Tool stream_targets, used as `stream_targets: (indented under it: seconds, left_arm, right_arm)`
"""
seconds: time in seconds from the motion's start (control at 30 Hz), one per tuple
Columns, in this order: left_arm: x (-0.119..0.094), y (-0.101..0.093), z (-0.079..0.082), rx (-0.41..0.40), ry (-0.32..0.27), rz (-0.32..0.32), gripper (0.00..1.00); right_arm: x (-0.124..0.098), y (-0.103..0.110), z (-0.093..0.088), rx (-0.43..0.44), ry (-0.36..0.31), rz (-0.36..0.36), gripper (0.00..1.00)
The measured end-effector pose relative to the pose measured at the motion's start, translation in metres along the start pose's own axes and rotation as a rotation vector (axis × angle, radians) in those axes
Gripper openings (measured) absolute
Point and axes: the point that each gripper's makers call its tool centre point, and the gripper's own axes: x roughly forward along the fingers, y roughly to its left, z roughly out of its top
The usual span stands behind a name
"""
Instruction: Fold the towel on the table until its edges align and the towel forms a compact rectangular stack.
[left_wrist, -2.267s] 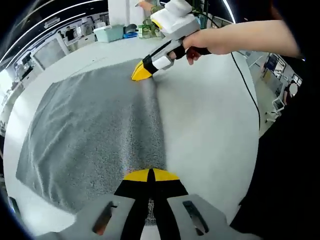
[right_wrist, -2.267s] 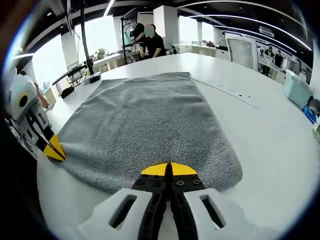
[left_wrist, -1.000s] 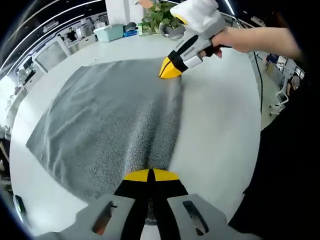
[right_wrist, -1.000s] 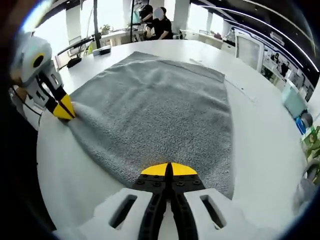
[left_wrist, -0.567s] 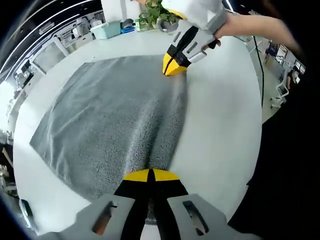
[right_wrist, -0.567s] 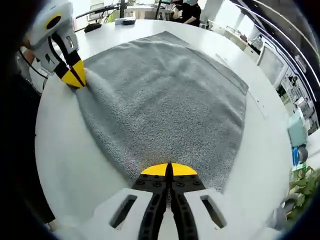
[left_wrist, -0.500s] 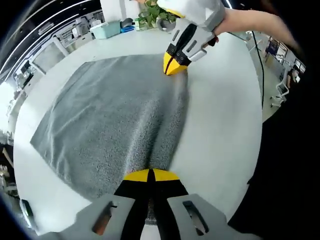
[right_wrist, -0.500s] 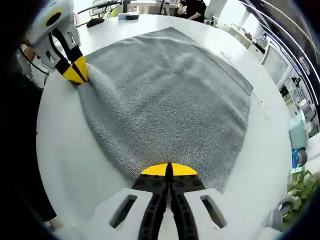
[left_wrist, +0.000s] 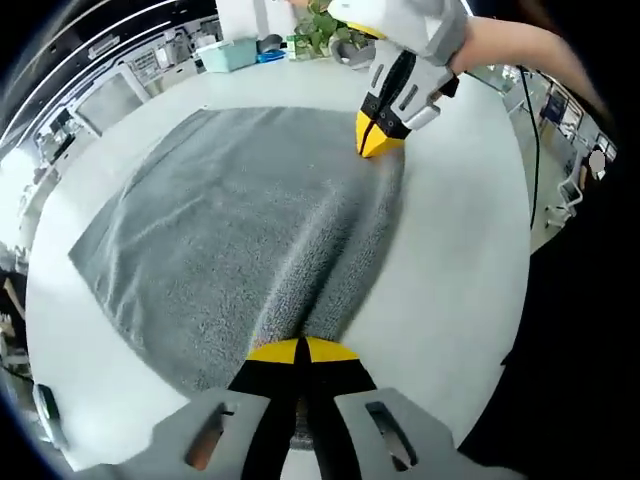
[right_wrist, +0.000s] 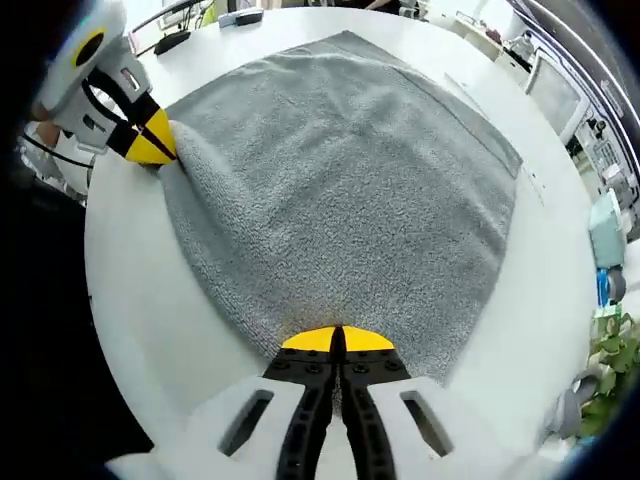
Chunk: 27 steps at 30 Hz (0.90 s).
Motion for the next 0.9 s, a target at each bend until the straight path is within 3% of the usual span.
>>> stream_targets:
  seconds: [0.37,0.47,0.73,0.9]
  left_arm:
    - [-0.002,0.005,-0.006,-0.072,0.051,-0.028,0.01]
    - [-0.002,0.005,-0.006,-0.089,0.063,-0.034,0.01]
    - [-0.003,0.008,-0.008,-0.060,0.097,-0.019,0.01]
    - [-0.005,0.012,-0.011,-0.056,0.126,-0.015,0.01]
  right_arm:
    - [-0.003,0.019,-0.006,0.055,0.001,0.008,0.00]
    - [-0.004,0.019,-0.006,0.057,-0.040,-0.025,0.00]
    - [-0.008,0.031,-0.010,0.114,-0.111,-0.015,0.00]
    - [-0.008,0.039,-0.009,0.072,-0.129,-0.002,0.00]
